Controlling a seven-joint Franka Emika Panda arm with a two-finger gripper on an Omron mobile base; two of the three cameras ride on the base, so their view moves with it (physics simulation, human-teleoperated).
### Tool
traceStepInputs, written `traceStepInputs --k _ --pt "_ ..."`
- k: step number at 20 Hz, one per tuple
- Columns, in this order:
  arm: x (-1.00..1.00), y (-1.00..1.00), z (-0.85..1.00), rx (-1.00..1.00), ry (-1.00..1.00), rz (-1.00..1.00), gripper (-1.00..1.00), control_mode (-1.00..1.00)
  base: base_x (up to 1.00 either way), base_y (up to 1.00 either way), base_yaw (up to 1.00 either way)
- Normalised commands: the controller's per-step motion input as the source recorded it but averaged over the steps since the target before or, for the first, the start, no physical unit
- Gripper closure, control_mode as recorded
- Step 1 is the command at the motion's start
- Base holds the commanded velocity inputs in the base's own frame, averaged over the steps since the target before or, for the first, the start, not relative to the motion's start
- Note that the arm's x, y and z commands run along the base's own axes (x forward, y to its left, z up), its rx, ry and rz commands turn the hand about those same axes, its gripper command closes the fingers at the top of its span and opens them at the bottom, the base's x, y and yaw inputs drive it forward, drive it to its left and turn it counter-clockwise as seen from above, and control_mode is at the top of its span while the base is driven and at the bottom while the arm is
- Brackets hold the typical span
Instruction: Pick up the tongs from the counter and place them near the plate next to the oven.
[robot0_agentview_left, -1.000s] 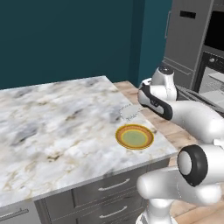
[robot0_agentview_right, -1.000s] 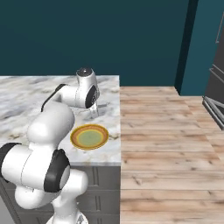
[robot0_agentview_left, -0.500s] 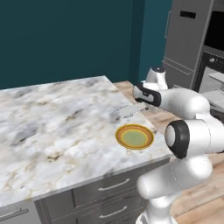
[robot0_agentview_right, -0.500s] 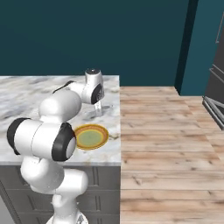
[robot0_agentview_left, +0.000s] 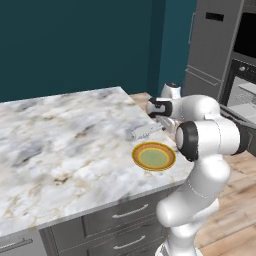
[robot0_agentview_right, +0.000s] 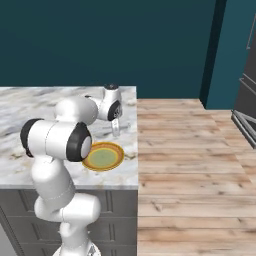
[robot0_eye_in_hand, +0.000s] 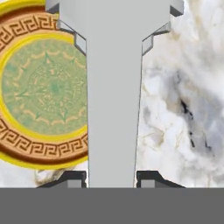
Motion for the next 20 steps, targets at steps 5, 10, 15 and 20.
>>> traceStepInputs --k 5,10,15,20 --pt "0.53 0.0 -0.47 0.0 0.08 0.01 1.0 -1.0 0.0 0.0 0.0" --pt "0.47 0.0 -0.4 0.0 0.11 0.0 1.0 -1.0 0.0 0.0 0.0" --pt "0.37 0.0 -0.37 0.0 0.09 0.01 1.0 -1.0 0.0 0.0 0.0" --pt "0.4 0.0 -0.37 0.0 0.07 0.01 1.0 -1.0 0.0 0.0 0.0"
